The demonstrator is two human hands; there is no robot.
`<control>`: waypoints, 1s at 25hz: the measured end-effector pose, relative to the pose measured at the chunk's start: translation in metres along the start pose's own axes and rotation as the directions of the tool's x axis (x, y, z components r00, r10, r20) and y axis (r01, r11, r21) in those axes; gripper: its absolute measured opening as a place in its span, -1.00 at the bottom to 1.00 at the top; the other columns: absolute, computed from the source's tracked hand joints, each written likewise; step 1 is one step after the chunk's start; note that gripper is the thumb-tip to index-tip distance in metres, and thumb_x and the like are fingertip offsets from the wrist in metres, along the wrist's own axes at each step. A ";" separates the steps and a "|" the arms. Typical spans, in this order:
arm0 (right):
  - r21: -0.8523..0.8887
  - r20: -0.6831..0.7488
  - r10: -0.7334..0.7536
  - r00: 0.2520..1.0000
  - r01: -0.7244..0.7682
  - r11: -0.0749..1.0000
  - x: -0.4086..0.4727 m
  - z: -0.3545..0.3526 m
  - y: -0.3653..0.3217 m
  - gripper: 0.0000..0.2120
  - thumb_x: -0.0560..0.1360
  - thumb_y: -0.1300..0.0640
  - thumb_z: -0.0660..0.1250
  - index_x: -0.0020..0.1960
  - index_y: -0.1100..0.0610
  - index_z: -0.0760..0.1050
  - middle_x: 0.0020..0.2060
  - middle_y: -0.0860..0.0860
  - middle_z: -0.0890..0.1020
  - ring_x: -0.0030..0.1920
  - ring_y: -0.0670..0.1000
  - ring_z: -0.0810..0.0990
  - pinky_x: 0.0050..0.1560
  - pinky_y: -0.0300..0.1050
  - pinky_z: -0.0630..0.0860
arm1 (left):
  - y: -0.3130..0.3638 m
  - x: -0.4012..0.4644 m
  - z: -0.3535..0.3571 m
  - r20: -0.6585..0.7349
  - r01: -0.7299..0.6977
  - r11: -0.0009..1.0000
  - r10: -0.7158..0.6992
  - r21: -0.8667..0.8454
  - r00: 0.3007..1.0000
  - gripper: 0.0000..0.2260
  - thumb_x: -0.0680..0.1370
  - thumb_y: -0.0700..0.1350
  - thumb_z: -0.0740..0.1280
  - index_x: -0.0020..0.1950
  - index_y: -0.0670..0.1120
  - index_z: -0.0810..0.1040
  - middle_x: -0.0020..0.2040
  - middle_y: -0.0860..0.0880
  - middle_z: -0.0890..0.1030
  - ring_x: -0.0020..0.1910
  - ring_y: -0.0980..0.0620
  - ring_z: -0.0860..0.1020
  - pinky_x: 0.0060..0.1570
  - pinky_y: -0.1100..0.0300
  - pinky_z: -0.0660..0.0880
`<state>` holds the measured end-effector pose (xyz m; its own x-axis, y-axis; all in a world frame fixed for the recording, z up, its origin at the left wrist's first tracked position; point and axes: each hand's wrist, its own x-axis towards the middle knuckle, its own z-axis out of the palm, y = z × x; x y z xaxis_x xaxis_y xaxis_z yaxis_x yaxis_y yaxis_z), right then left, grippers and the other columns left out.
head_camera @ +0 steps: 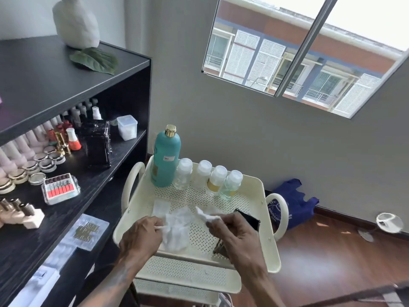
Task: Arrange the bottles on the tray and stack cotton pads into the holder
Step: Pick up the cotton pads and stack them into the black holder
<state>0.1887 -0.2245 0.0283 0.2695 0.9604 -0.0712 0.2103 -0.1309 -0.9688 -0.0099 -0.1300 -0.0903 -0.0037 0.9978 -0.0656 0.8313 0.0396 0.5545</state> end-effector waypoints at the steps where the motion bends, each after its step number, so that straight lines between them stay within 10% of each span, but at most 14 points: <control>1: 0.036 -0.063 -0.035 0.997 0.038 0.999 -0.001 -0.018 -0.007 -0.93 0.47 0.02 0.45 -0.13 0.01 0.63 -0.11 -0.02 0.74 -0.11 -0.04 0.72 -0.17 -0.19 0.63 | 0.000 0.001 0.000 0.011 0.013 1.000 -0.013 0.005 1.000 -0.81 0.51 -0.09 0.31 0.03 0.15 0.63 0.18 0.21 0.63 -0.05 0.09 0.60 -0.30 0.25 0.42; 4: -0.273 -0.311 -0.329 0.892 0.248 0.930 0.005 -0.063 -0.014 -0.90 0.49 0.09 0.44 -0.20 0.03 0.57 -0.13 -0.09 0.71 -0.16 -0.13 0.68 -0.18 -0.35 0.59 | 0.004 0.000 0.000 0.025 0.046 0.999 -0.046 0.019 0.999 -0.85 0.50 -0.07 0.34 -0.01 0.17 0.62 0.11 0.16 0.65 -0.11 0.08 0.56 -0.28 0.24 0.42; 6: -0.546 -0.207 -0.467 0.860 0.295 0.784 0.010 -0.072 -0.001 -0.89 0.52 0.16 0.40 -0.18 0.08 0.52 -0.16 -0.08 0.65 -0.19 -0.13 0.63 -0.19 -0.36 0.56 | 0.005 -0.002 -0.003 0.006 0.035 0.999 -0.035 0.015 0.999 -0.87 0.52 -0.02 0.33 0.01 0.17 0.62 0.07 0.13 0.66 -0.13 0.06 0.55 -0.27 0.22 0.42; 10: -0.927 0.204 -0.278 0.939 0.276 0.253 0.018 -0.061 0.031 -0.65 0.65 -0.11 0.02 -0.11 -0.01 0.50 -0.14 -0.10 0.61 0.09 -0.01 0.45 0.14 -0.05 0.39 | 0.004 -0.007 -0.005 -0.039 -0.012 1.000 0.012 -0.009 0.999 -0.80 0.59 0.06 0.23 0.06 0.10 0.63 0.03 0.05 0.68 -0.12 -0.02 0.57 -0.24 0.15 0.45; 12: -0.951 0.238 -0.210 0.948 0.271 0.149 0.023 -0.060 0.035 -0.36 0.62 -0.27 -0.24 -0.10 -0.05 0.58 -0.14 -0.17 0.63 0.24 -0.03 0.34 0.36 0.05 0.14 | 0.003 -0.008 -0.006 -0.064 -0.021 1.000 0.019 -0.022 0.998 -0.78 0.61 0.05 0.19 0.02 0.02 0.60 -0.02 0.00 0.66 -0.17 -0.04 0.55 -0.26 0.11 0.46; 18: -0.935 0.266 -0.161 0.950 0.295 0.194 0.026 -0.060 0.030 -0.21 0.52 -0.43 -0.28 0.00 -0.03 0.62 0.04 -0.16 0.58 0.27 -0.03 0.27 0.48 0.18 -0.14 | 0.000 -0.007 -0.005 -0.159 -0.026 0.980 -0.006 -0.198 0.987 -0.84 0.61 -0.06 0.25 0.03 -0.08 0.60 -0.16 -0.06 0.61 -0.22 -0.06 0.50 -0.28 0.08 0.43; 21: -0.854 0.119 -0.236 0.964 0.221 0.471 0.023 -0.076 0.034 -0.41 0.40 -0.49 0.09 0.13 -0.07 0.48 0.16 -0.13 0.41 0.19 -0.05 0.32 0.36 0.01 0.27 | 0.000 -0.006 -0.015 -0.189 0.040 0.912 -0.128 -0.408 0.974 -0.86 0.57 -0.10 0.34 0.07 -0.11 0.62 -0.23 -0.06 0.62 -0.21 -0.13 0.56 -0.21 0.02 0.47; 25: -0.589 0.117 -0.011 0.993 0.078 0.804 0.028 -0.092 0.048 0.04 0.24 -0.19 0.50 0.56 -0.06 0.01 0.47 -0.16 0.19 0.47 -0.11 0.17 0.47 -0.16 0.16 | 0.026 -0.007 -0.040 -0.168 0.085 0.798 -0.228 -0.597 0.959 -0.78 0.57 0.04 0.35 -0.02 -0.09 0.64 -0.26 -0.11 0.66 -0.21 -0.18 0.62 -0.16 -0.03 0.55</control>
<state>0.2925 -0.2267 0.0017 0.1556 0.9839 -0.0883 0.7436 -0.1755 -0.6452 -0.0103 -0.1339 -0.0420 -0.2861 0.9569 -0.0497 0.3308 0.1473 0.9322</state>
